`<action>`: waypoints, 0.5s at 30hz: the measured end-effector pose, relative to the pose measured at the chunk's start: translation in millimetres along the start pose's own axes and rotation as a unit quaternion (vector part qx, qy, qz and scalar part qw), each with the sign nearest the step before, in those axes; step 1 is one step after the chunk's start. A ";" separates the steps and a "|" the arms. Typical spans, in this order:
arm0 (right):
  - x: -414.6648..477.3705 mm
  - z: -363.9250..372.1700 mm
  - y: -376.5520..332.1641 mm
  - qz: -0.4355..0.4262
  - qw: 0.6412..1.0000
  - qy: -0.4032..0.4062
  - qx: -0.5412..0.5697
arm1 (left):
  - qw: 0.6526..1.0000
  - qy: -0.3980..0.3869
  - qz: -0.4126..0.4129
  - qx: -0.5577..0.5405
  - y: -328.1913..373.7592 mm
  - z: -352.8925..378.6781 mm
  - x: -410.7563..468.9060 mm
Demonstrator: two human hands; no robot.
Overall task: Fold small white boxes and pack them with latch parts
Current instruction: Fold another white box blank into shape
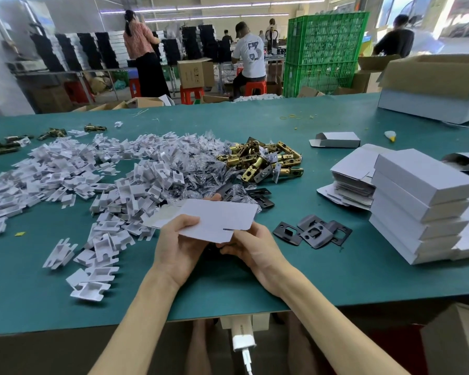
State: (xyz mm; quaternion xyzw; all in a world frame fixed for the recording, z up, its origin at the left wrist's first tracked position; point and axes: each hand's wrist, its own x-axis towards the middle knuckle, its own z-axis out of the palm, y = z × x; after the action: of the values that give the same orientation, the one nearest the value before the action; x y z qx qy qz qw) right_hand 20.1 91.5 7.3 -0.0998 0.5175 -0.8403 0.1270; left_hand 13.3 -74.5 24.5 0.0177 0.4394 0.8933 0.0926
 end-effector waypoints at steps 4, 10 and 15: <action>-1.0 1.3 -0.2 -0.004 1.000 0.001 -0.010 | 1.000 0.014 0.016 -0.003 -0.4 2.4 -1.0; 0.5 -1.6 0.5 -0.001 1.000 0.011 -0.003 | 0.999 0.010 0.045 -0.007 -2.6 4.0 0.5; 0.6 -0.6 -1.3 0.003 1.000 0.013 0.003 | 0.999 0.012 0.046 -0.024 -2.4 5.7 1.0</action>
State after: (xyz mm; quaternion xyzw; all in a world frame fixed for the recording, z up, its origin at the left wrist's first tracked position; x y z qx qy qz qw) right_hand 19.1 92.4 8.2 -0.0871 0.5164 -0.8429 0.1234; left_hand 13.3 -68.4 26.0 0.0249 0.4178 0.9070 0.0464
